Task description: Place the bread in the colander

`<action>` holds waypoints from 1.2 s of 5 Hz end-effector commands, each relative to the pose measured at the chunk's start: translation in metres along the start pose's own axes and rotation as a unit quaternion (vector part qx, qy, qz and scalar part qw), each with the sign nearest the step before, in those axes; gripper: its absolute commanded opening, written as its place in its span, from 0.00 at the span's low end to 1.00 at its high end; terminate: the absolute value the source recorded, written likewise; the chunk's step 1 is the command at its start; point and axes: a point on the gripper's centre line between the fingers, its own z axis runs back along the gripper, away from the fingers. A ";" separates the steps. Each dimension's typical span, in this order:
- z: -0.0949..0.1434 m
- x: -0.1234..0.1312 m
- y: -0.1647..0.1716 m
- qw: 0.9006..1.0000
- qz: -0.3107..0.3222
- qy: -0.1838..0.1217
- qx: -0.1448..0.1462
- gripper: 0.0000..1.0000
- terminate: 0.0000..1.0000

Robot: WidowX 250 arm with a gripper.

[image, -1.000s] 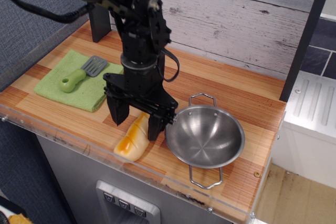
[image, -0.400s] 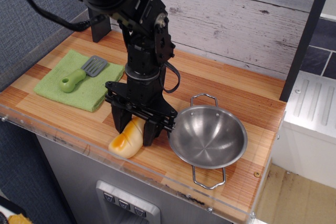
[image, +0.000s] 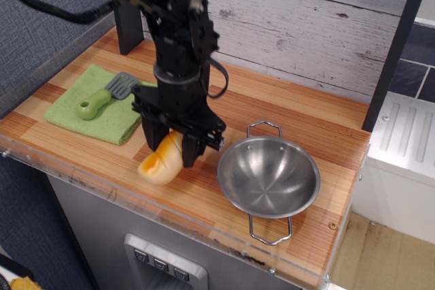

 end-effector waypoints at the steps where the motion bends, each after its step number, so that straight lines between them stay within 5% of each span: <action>1: 0.065 0.013 -0.006 0.996 0.009 -0.085 -0.027 0.00 0.00; 2: 0.077 0.021 -0.045 0.995 -0.034 -0.080 -0.057 0.00 0.00; 4: 0.068 0.017 -0.097 0.992 -0.097 -0.067 -0.051 0.00 0.00; 6: 0.029 0.024 -0.081 0.996 -0.074 -0.029 -0.034 0.00 0.00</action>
